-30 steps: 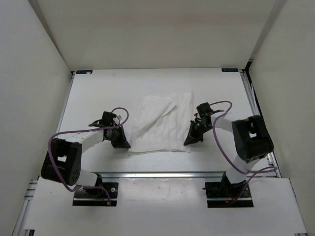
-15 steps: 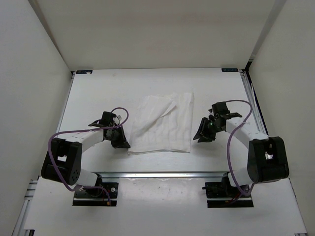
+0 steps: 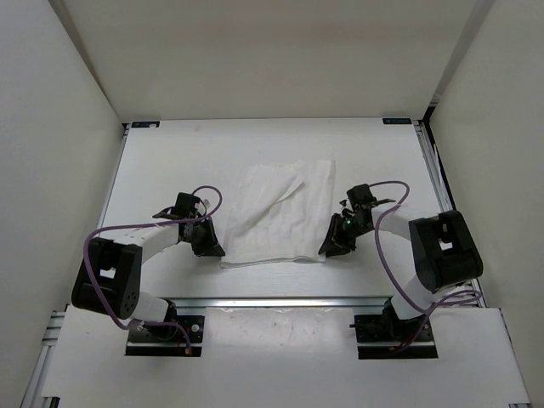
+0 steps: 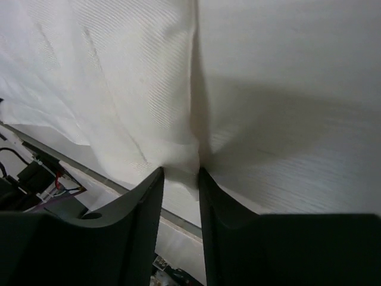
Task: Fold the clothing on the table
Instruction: Flatten the skirt out
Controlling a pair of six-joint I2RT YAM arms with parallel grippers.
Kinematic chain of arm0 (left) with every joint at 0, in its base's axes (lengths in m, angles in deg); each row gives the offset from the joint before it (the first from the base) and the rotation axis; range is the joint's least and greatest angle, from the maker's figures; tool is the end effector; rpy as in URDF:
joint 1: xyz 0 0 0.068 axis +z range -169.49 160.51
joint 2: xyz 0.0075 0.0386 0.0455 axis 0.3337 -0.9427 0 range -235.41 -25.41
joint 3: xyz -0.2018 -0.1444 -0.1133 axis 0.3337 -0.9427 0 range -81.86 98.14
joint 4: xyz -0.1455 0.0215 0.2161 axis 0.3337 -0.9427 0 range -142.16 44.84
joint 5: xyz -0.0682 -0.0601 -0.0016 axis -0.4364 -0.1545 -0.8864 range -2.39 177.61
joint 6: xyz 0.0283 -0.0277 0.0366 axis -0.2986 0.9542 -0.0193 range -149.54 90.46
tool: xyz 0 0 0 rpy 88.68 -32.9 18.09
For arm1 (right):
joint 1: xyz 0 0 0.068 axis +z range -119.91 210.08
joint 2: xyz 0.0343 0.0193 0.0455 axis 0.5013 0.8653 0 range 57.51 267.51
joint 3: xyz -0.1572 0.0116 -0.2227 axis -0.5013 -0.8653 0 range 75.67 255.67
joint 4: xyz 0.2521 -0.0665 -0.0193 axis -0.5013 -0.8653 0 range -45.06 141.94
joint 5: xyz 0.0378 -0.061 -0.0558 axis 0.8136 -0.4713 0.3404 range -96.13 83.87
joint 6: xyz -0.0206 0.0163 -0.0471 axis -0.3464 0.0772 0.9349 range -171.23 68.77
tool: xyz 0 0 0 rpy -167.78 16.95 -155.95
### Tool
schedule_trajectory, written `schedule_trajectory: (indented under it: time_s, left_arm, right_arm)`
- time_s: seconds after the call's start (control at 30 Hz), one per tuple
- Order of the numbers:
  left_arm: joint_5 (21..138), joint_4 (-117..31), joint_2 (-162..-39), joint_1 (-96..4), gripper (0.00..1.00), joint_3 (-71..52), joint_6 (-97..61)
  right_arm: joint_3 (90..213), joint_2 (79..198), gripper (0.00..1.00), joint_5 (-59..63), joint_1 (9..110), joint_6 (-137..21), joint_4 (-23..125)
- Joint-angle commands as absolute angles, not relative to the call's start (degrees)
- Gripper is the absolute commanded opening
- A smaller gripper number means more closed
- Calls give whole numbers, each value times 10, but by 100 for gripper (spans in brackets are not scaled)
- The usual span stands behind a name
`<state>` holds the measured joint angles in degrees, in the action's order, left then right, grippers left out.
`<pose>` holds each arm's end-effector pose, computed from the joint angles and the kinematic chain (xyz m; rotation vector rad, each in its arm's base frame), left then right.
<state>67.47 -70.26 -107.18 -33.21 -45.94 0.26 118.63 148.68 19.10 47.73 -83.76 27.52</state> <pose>0.2213 -0.0666 0.1392 -0.3191 2.8754 -0.6567 0.2481 0.0950 0.1334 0.2823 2.9405 0.7897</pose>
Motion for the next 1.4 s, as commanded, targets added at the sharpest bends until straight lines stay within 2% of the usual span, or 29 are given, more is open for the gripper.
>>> schedule_trajectory:
  time_s: [0.0,0.03,0.1,0.13,0.27,0.37,0.47,0.57,0.67,0.8,0.9,1.0,1.1,1.17,1.23,1.37]
  left_arm:
    - [697,-708,-1074,-336,0,-463,-7]
    - [696,-703,-1077,-333,0,-465,-8]
    - [694,-696,-1079,-332,0,-471,-6]
    - [692,-694,-1082,-331,0,-470,-11]
    - [711,-727,-1076,-326,0,-429,-40]
    - [698,-733,-1076,-310,0,-337,-47]
    - [669,-738,-1110,-294,0,-179,-38]
    - [650,-736,-1147,-279,0,-53,-29]
    - [588,-715,-1177,-254,0,24,3]
    - [564,-724,-1156,-246,0,30,-6]
    - [511,-701,-1115,-248,0,-66,-12]
    - [405,-653,-1053,-249,0,-121,2]
    - [324,-631,-1007,-247,0,-124,3]
    - [226,-580,-986,-232,0,-126,34]
    - [172,-464,-969,-223,0,-137,119]
    - [146,-309,-941,-206,0,-169,247]
  right_arm:
    - [1197,1521,33,189,488,-832,317]
    - [1194,1533,29,195,492,-831,329]
    - [1189,1547,4,206,493,-833,335]
    - [1194,1543,1,207,500,-830,336]
    - [1231,1462,0,171,481,-816,308]
    - [1327,1426,0,142,444,-793,254]
    - [1496,1439,0,99,421,-760,206]
    - [1607,1463,0,38,415,-738,179]
    - [1657,1465,0,0,413,-728,184]
    - [1630,1435,0,-9,426,-715,193]
    - [1579,1403,0,-7,443,-705,159]
    - [1536,1323,0,-56,507,-682,161]
    - [1478,1221,0,-200,611,-639,219]
    - [1469,1158,0,-251,660,-627,244]
    - [1460,1129,0,-286,701,-599,276]
    - [1436,1080,0,-320,714,-561,354]
